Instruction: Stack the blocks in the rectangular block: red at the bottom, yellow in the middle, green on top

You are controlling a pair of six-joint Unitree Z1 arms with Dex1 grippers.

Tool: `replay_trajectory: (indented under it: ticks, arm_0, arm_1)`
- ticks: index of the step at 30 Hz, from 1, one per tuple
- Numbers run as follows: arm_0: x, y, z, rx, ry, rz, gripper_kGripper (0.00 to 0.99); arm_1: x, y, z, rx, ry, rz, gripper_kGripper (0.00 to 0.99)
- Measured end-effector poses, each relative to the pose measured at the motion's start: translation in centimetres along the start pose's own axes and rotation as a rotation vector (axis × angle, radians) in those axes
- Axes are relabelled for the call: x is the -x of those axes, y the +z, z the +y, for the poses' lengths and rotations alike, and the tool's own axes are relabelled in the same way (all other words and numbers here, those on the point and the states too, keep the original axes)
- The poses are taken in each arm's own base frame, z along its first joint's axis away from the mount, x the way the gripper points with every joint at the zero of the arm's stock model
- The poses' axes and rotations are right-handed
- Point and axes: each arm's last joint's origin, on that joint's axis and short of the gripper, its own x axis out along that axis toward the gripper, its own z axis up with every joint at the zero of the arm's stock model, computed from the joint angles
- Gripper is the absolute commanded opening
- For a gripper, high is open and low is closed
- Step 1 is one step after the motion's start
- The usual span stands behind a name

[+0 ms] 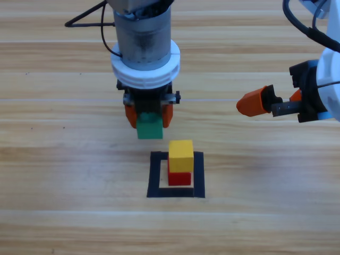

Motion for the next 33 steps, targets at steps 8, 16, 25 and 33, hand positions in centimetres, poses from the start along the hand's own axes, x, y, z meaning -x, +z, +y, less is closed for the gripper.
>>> replay_trajectory:
  ticks: [8, 16, 25, 33]
  arm_0:
    - [0.1, -0.8, -0.6, 0.016, -0.015, 0.019, 0.0]
    - [0.8, -1.2, -1.5, 0.016, -0.051, 0.004, 0.0]
    - [0.0, -1.7, -2.6, -0.006, -0.048, 0.014, 0.0]
    - [-0.9, -1.7, -3.2, -0.016, -0.034, 0.023, 0.0]
  arm_1:
    - [0.0, 0.0, 0.0, 0.001, 0.0, 0.0, 0.99]
    - [0.0, 0.0, 0.0, 0.002, 0.0, 0.0, 0.99]
    - [-0.1, 0.0, 0.0, 0.006, -0.001, 0.002, 0.99]
    - [-0.1, 0.0, 0.0, 0.006, -0.001, 0.002, 0.99]
